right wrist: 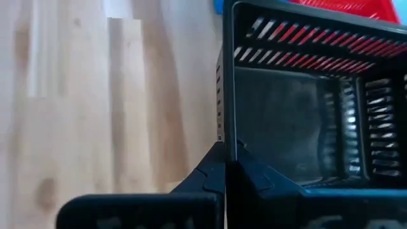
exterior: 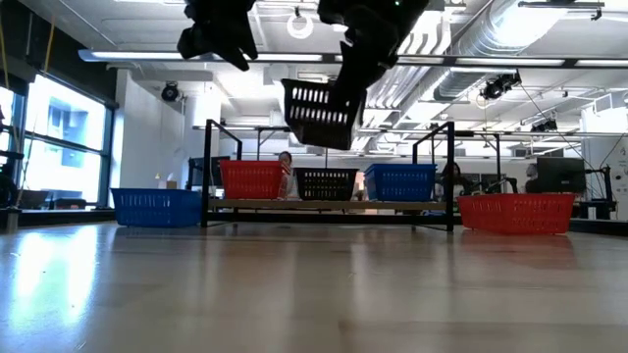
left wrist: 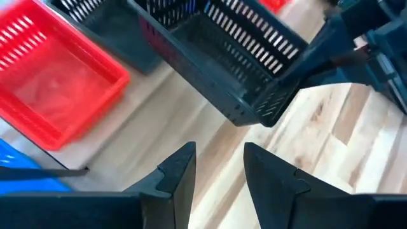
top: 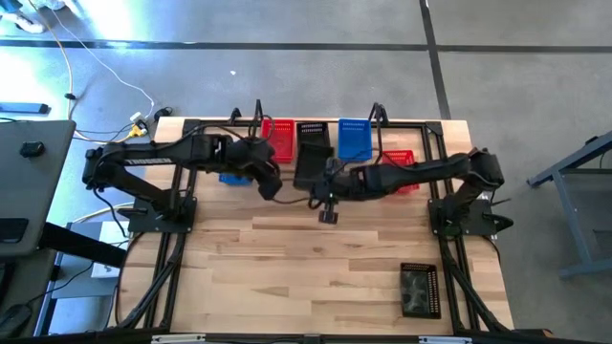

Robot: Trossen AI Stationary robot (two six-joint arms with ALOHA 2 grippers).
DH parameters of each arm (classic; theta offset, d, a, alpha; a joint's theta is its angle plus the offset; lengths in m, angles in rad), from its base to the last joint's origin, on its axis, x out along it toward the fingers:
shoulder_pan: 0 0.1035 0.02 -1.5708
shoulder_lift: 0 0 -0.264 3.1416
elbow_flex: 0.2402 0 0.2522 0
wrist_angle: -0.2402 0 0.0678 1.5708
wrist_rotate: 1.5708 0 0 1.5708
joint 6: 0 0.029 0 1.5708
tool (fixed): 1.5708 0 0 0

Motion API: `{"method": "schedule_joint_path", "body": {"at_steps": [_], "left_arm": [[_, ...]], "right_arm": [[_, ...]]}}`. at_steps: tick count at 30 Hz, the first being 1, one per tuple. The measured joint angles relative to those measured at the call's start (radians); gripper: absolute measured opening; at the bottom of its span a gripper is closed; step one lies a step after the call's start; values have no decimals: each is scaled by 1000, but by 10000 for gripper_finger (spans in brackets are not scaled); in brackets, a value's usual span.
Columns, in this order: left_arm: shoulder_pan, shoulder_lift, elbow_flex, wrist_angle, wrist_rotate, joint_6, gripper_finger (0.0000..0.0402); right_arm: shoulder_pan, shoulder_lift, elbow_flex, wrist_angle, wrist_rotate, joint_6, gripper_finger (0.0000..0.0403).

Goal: Stack baskets on shelf by color
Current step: Stack the top black basket on top of the black basket on the shelf

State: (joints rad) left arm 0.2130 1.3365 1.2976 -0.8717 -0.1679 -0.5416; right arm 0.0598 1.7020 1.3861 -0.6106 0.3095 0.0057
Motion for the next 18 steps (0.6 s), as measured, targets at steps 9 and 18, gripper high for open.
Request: {"method": "schedule_joint_path", "body": {"at_steps": [9, 18], "left_arm": [[62, -17, -1, -8, 0, 8, 124], [142, -37, 0, -7, 0, -5, 124]], "right_arm": [[-163, -12, 0, -1, -80, -317, 0], [-310, -12, 0, -4, -152, -518, 0]]}}
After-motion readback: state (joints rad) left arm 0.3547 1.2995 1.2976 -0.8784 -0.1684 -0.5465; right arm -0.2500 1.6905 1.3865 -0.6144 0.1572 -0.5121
